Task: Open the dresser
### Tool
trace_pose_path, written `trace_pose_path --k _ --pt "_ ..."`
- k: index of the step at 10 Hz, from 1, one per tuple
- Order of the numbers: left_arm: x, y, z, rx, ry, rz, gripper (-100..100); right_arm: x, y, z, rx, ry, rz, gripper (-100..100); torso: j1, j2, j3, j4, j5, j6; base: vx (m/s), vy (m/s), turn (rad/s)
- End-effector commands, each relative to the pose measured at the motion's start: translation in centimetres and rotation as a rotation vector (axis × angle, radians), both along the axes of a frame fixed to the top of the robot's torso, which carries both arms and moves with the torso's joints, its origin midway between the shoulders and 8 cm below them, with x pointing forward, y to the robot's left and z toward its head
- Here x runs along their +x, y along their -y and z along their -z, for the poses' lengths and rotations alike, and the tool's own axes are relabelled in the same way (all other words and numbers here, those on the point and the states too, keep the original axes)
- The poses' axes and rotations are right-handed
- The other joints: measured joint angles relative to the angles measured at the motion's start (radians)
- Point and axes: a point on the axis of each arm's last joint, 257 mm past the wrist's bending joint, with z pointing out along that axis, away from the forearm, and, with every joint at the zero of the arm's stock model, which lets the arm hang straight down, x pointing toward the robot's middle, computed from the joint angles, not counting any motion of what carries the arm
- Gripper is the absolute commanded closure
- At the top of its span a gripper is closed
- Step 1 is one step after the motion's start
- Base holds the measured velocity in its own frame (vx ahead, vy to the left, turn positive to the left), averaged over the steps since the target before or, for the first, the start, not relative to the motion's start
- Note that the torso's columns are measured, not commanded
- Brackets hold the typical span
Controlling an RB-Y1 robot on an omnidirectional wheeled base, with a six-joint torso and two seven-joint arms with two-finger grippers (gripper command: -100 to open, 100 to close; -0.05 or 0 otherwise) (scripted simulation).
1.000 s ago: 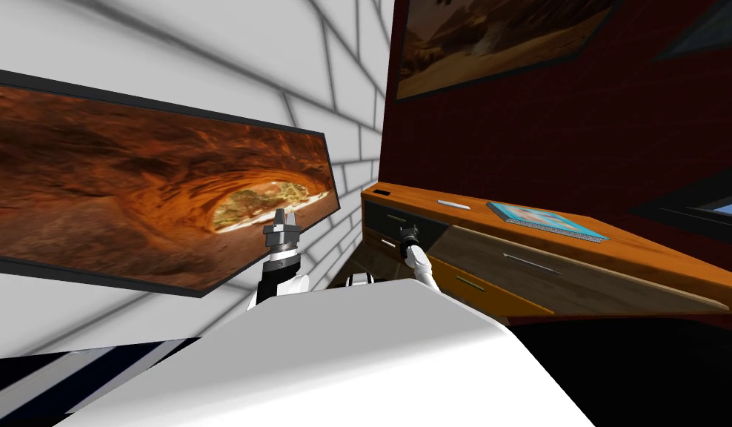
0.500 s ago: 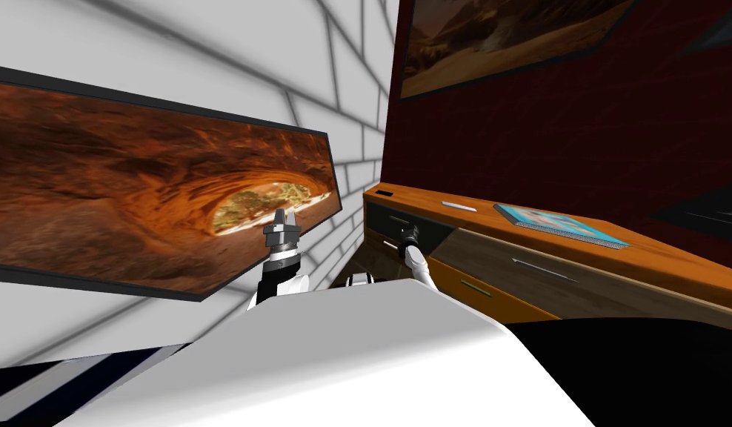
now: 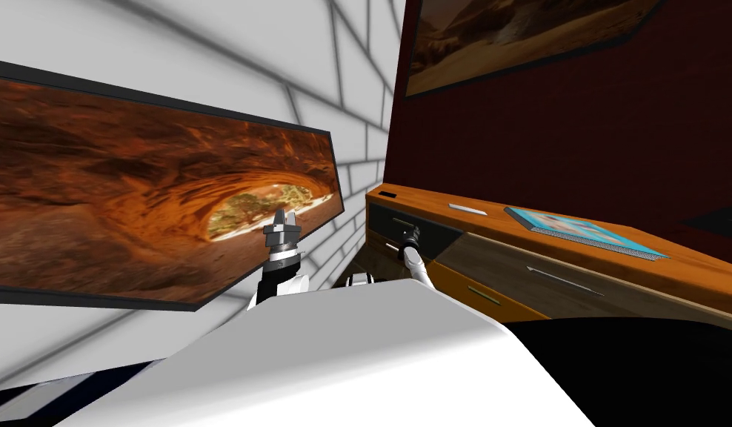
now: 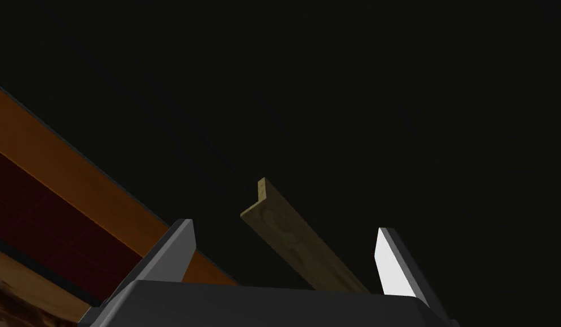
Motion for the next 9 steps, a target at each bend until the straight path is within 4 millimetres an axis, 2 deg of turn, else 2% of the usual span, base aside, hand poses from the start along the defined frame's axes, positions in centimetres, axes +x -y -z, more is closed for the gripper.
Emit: trace_pose_path --k 1,9 --pt "0.0 0.0 0.0 0.000 0.000 0.000 0 -0.2 0.4 0.3 -0.075 -0.035 0.017 -100 0.000 0.001 0.001 0.000 0.000 0.000 0.044 0.021 0.015" --pt "0.0 0.1 0.2 0.000 -0.004 0.002 0 -1.9 2.1 0.5 -0.383 -0.167 0.083 -100 0.002 -0.002 -0.002 0.001 0.000 0.000 0.052 0.024 0.021"
